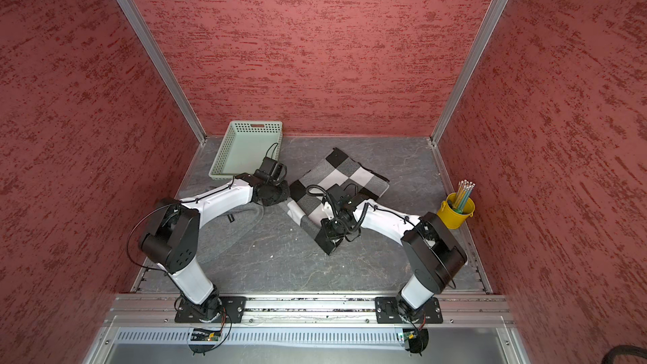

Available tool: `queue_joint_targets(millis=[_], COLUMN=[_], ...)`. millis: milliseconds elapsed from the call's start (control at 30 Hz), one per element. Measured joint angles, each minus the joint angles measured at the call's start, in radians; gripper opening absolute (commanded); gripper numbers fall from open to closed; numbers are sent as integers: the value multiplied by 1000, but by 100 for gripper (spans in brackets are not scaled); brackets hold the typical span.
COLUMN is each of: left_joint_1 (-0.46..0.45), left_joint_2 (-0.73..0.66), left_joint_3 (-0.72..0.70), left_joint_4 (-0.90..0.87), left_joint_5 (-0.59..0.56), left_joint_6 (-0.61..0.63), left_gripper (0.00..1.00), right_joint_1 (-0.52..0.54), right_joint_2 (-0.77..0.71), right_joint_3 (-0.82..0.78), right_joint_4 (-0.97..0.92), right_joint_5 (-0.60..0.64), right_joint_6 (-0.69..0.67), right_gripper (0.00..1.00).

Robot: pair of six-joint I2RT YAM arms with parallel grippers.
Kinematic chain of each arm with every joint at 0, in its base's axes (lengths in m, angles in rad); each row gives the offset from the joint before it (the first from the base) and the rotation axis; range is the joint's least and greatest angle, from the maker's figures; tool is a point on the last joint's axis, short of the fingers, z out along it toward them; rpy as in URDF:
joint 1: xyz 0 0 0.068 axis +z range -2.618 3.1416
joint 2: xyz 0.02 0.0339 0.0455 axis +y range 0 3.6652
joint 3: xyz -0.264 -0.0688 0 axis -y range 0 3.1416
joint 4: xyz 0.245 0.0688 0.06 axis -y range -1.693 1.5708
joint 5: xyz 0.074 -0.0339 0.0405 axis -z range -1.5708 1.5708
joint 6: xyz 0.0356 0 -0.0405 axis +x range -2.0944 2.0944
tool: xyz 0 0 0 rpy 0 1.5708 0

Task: Roll up the scarf and place it into the basket
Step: Roll the scarf at the center of the board.

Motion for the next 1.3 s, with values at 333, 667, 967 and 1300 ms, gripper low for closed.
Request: queue_joint_targets(millis=[333,667,967,1300], left_joint_1=[27,6,-7,-7], left_joint_2=[-48,-176,43,115], left_joint_3=[-37,-114,-114,-85], left_joint_4=[44,90,185,235], left_joint_5=[53,127,237,293], left_joint_6=[25,55,50,50], left_gripper=[42,28,23,22], right_joint_1=[-95,-97,-12,360], right_joint_2=[77,82,-37,-6], right_joint_3=[-24,-34,-9,177], right_joint_4=[68,97,8,-35], right_joint_5=[-43,-20,245,636], right_joint_6=[9,69,111,56], right_gripper=[5,21,47,60])
